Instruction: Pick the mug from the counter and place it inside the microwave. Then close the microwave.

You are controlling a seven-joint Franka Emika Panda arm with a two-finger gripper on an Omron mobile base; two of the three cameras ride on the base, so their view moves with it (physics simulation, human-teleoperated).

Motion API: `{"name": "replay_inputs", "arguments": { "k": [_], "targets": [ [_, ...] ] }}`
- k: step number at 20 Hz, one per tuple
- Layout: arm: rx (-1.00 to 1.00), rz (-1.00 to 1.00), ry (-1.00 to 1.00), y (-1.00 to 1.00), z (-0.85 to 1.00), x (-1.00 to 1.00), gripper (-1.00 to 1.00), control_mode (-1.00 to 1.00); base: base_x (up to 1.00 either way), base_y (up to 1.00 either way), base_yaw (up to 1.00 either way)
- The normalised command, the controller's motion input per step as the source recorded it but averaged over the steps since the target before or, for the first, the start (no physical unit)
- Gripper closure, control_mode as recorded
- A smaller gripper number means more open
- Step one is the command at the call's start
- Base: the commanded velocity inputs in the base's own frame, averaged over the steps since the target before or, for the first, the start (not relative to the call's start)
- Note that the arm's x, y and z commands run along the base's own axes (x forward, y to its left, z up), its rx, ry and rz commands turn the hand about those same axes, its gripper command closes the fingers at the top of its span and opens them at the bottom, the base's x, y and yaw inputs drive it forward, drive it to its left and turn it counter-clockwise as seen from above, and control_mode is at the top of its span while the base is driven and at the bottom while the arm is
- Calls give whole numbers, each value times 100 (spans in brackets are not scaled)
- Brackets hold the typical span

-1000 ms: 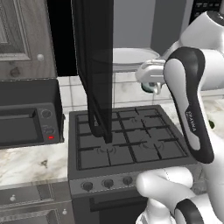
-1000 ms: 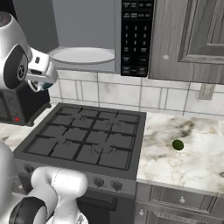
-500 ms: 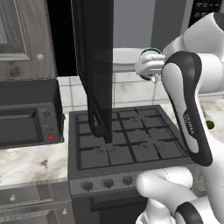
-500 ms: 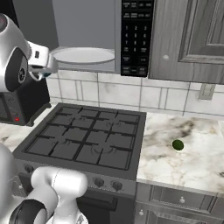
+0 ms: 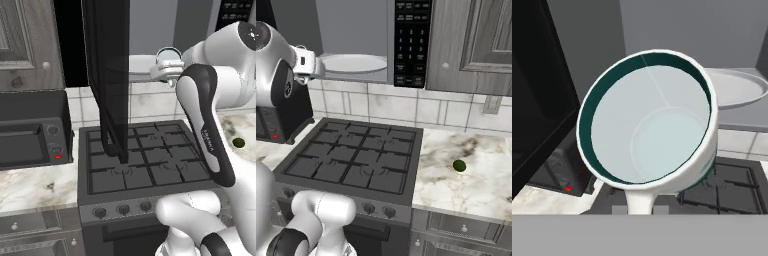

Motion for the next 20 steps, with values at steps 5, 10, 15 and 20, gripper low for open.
{"name": "replay_inputs", "arguments": {
  "k": [5,10,15,20],
  "targets": [
    [0,3,11,0,46,0,100,-100,0,0,0],
    [0,1,18,0,7,18,100,-100,0,0,0],
    [0,0,20,0,-20,23,100,-100,0,0,0],
    [0,0,3,0,-8,14,100,-100,0,0,0]
  ]
}}
